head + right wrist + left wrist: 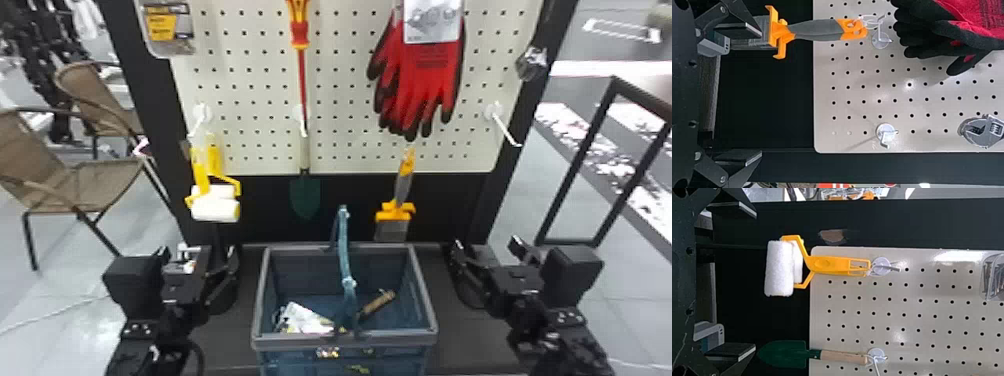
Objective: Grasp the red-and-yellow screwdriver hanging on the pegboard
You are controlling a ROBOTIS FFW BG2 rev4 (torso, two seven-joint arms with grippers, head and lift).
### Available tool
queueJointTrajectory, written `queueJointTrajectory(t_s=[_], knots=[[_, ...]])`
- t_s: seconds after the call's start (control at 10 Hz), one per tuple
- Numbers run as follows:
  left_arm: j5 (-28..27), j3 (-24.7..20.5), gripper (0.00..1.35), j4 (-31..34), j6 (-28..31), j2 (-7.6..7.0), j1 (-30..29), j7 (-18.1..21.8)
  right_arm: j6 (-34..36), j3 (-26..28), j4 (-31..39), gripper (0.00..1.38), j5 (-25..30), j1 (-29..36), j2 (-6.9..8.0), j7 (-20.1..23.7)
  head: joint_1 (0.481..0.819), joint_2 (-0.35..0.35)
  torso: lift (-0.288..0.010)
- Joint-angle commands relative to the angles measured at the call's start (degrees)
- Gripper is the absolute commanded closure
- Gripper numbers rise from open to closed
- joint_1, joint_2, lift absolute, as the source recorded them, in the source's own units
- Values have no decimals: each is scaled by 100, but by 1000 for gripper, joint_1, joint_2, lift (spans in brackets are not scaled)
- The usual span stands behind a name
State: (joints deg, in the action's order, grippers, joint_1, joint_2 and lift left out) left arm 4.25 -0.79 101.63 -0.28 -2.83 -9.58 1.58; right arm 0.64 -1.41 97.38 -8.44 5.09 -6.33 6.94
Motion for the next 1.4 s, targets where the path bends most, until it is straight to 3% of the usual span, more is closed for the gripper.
queueJointTrajectory(t_s=[0.0,0.6,0.9,1.1,1.3], knots=[[6,8,121,-11,-33,1,0,0,-55,0,-9,219,0,1,0,9,549,0,-100],[50,8,136,76,28,1,61,176,-248,0,-61,219,-44,18,9,0,549,0,-100],[41,61,226,533,828,-95,316,395,-257,-9,-70,219,-44,18,9,0,549,0,-100],[182,-9,240,586,1197,-86,615,756,-257,-9,-70,219,-53,18,9,0,549,0,-100],[208,-80,234,586,1549,-183,1002,1099,-257,-9,-70,219,-61,1,9,0,549,0,-100]])
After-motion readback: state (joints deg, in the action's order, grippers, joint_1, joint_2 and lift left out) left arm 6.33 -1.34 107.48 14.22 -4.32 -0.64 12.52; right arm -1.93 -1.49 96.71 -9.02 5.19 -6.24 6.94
